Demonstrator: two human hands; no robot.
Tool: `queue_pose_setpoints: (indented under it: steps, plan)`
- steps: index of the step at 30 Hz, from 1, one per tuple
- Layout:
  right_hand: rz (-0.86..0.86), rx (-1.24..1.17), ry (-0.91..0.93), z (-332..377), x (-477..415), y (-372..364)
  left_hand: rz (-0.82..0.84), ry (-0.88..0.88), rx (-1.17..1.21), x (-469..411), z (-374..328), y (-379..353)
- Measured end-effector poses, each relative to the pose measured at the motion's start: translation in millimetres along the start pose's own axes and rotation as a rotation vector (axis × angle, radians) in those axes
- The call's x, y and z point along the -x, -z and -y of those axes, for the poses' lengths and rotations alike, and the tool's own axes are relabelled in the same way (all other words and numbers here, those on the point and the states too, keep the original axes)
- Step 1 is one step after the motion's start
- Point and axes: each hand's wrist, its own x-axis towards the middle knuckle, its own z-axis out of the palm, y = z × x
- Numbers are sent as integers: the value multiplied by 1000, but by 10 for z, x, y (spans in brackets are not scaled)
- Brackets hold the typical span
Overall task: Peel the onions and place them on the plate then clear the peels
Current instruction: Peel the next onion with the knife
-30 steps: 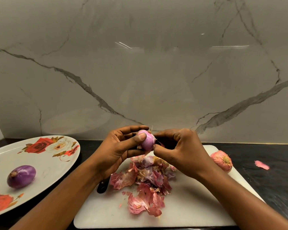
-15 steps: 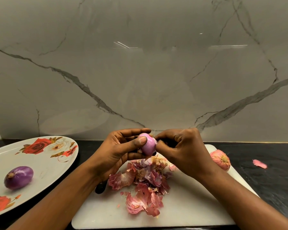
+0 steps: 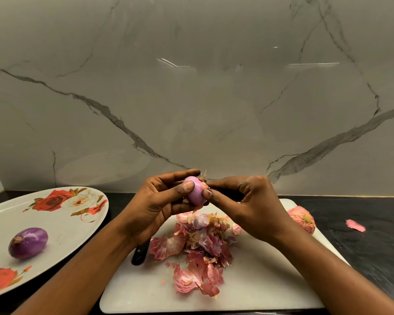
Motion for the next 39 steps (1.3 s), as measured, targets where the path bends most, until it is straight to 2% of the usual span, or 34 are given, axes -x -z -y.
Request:
queue_pose_setpoints:
  steps: [9, 13, 26, 34, 39]
  plan:
    - [-19, 230, 157, -1, 9, -26, 13, 6, -72, 6, 23, -29]
    - [-23, 352, 169, -25, 7, -46, 37, 17, -56, 5, 30, -22]
    - [-213, 4, -170, -70, -48, -1, 113, -27, -11, 11, 6, 30]
    - [-18, 70, -169, -17, 17, -67, -49, -29, 135, -44, -32, -28]
    - [-8, 36, -154, 3, 18, -72, -88, -27, 56, -36, -14, -65]
